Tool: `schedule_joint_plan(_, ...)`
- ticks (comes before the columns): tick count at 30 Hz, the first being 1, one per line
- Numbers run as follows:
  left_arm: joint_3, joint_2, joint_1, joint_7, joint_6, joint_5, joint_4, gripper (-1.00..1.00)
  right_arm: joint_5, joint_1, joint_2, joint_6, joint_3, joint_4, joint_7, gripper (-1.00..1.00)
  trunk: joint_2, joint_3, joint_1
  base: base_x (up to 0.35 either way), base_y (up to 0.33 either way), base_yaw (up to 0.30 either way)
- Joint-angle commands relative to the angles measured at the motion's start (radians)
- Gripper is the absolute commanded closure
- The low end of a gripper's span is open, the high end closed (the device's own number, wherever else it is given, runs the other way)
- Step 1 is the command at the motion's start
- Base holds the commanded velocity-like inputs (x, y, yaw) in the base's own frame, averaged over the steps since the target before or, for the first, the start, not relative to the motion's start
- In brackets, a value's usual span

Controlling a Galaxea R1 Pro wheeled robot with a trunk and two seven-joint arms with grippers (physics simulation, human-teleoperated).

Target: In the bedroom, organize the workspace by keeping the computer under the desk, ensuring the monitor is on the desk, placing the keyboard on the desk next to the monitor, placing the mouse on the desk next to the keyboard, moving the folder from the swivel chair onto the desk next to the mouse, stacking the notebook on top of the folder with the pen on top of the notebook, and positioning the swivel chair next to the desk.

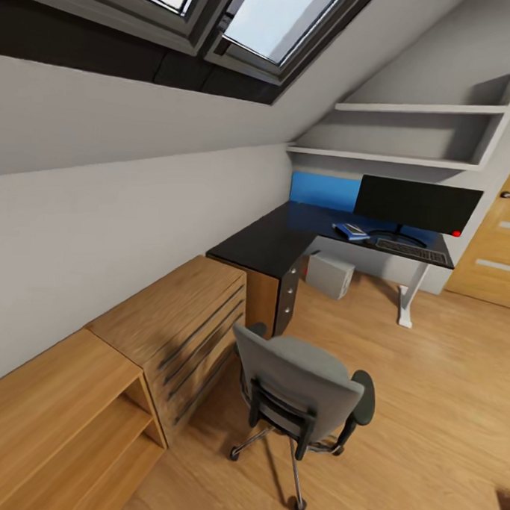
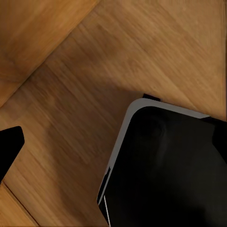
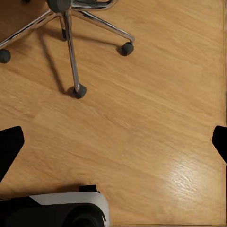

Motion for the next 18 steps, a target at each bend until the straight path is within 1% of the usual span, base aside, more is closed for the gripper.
schedule_joint_plan(1,-0.009,0.000,0.000,0.006,-0.002,0.004,0.000,-1.00,-0.003,-0.001,0.001,-0.003,0.008,0.002,-0.005,-1.00,-0.002,-0.002,0.001,0.000,0.000,-0.293)
schedule_joint_plan(18,-0.009,0.000,0.000,0.006,-0.002,0.004,0.000,-1.00,-0.003,-0.001,0.001,0.005,0.008,0.002,-0.005,-1.00,-0.002,-0.002,0.001,0.000,0.000,-0.293)
